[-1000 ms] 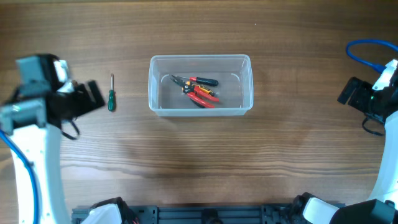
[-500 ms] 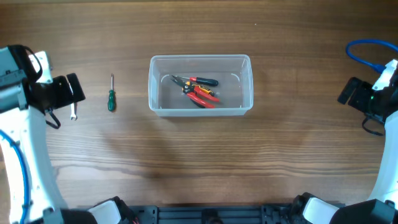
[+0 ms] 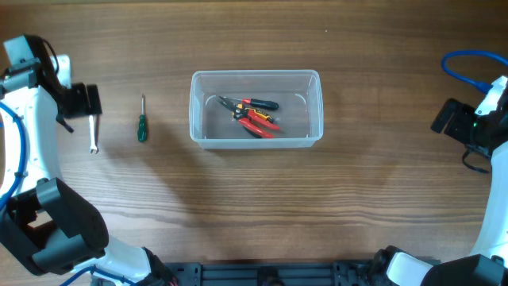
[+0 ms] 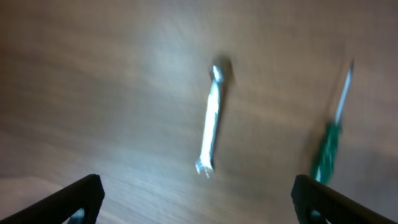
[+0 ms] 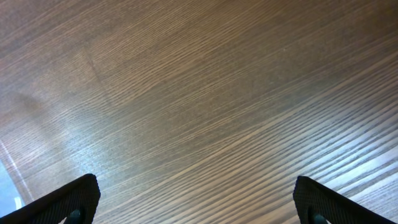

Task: Pack container
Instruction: 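Move the left gripper over the silver wrench at far left, then lower the left gripper and close it on the wrench's ring end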

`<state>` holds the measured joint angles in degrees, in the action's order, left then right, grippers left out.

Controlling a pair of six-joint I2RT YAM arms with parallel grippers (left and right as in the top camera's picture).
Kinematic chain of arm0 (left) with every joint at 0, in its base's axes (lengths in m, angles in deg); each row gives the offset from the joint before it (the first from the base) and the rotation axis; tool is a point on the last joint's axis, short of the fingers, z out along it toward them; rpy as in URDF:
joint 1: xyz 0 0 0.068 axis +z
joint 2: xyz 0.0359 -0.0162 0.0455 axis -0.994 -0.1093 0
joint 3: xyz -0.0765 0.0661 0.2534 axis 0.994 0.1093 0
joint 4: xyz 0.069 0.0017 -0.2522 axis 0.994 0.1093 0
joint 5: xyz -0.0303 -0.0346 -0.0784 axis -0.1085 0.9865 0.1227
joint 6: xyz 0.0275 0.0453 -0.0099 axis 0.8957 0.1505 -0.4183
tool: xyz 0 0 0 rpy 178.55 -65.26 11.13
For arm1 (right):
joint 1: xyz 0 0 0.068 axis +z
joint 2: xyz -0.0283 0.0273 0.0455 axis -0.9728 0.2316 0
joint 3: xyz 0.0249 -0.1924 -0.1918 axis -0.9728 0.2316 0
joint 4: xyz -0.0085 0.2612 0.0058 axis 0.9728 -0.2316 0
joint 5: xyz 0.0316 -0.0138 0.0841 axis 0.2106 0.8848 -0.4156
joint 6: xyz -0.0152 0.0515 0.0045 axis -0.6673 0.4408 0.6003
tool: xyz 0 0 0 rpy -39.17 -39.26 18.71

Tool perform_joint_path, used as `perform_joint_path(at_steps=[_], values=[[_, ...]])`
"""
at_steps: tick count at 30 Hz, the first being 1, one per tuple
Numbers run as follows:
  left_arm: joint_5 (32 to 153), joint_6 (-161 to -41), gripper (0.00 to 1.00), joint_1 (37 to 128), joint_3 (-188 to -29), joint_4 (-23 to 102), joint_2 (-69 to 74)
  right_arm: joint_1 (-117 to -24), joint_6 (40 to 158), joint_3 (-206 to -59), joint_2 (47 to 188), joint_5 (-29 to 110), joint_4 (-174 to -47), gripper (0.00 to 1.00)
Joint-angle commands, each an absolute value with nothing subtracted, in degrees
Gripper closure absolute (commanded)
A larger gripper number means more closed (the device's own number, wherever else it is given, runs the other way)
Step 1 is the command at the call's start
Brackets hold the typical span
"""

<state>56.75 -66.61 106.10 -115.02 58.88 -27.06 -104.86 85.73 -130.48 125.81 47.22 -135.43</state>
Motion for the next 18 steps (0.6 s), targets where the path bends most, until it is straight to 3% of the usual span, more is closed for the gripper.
perform_joint_path(at_steps=[1,8,18], values=[[55.0,-65.3,0.00,106.4,-116.1,56.1,-26.8,-105.0,86.6,-130.3,125.9,46.7,-135.3,0.00],[55.6,-65.5,0.00,106.4,-116.1,58.4,-26.8,-105.0,86.6,-130.3,125.9,46.7,-135.3,0.00],[70.1,-56.3,0.00,109.1,-115.6,58.5,-30.0,-105.0,86.6,-130.3,125.9,46.7,-135.3,0.00]])
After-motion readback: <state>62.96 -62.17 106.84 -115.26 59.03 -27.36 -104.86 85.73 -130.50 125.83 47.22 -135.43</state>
